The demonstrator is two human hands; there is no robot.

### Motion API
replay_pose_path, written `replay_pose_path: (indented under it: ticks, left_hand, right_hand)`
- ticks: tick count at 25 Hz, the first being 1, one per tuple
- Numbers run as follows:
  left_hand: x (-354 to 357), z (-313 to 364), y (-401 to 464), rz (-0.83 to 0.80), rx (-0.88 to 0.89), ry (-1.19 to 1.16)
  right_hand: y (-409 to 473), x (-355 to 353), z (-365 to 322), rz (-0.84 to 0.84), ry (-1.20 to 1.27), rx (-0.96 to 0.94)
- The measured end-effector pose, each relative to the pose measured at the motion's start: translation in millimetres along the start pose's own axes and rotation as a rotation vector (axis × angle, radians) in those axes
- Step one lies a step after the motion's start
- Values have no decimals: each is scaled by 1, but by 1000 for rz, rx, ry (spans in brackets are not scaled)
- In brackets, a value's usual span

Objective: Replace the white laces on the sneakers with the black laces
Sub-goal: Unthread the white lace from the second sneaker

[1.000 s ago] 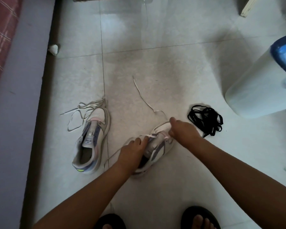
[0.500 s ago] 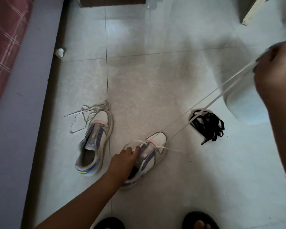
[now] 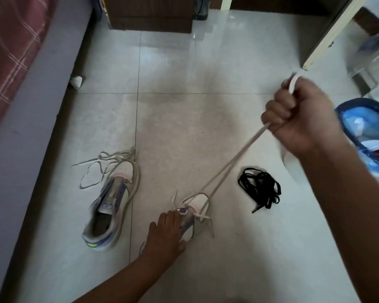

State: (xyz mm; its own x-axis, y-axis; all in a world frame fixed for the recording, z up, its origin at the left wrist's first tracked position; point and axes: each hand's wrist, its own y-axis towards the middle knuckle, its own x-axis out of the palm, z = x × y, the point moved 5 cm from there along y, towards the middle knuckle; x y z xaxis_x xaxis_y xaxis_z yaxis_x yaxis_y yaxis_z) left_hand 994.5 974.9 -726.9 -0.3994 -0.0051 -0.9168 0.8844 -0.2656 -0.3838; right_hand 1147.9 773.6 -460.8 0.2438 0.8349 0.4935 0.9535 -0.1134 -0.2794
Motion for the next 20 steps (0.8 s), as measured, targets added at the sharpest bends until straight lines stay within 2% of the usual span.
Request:
replay_pose_path:
  ticks: [4, 9, 11, 12, 13, 15, 16, 17, 18, 19, 20]
  left_hand:
    - [-21, 3, 7, 69, 27, 14]
    - [-9, 2, 26, -24, -33, -65]
    - [-14, -2, 33, -25, -44, -95]
    - [-19, -4, 37, -38, -30, -115]
    - [-24, -7, 40, -45, -15, -134]
    - [-30, -18, 44, -31, 6, -171]
    - [-31, -23, 44, -14, 16, -189]
    - [-30, -28, 44, -2, 24, -205]
    - [-28, -32, 43, 0, 31, -212]
    - [-27, -34, 42, 4, 43, -210]
    - [-27, -35, 42, 8, 59, -203]
  right_hand:
    - [-13, 29, -42, -41, -117, -173]
    - [-23, 44, -43, -81, -130, -288]
    - [-18, 41, -29, -87, -235, -276]
    - [-13, 36, -17, -86, -365, -246]
    - [-8, 26, -5, -74, -612, -234]
    - [7, -17, 16, 6, -1407, -190]
    - [13, -50, 27, 50, -1809, -53]
    - [15, -85, 42, 72, -2107, 195]
    - [13, -114, 60, 66, -2282, 407]
    - [11, -129, 80, 15, -2352, 497]
    - [10, -135, 104, -84, -2327, 461]
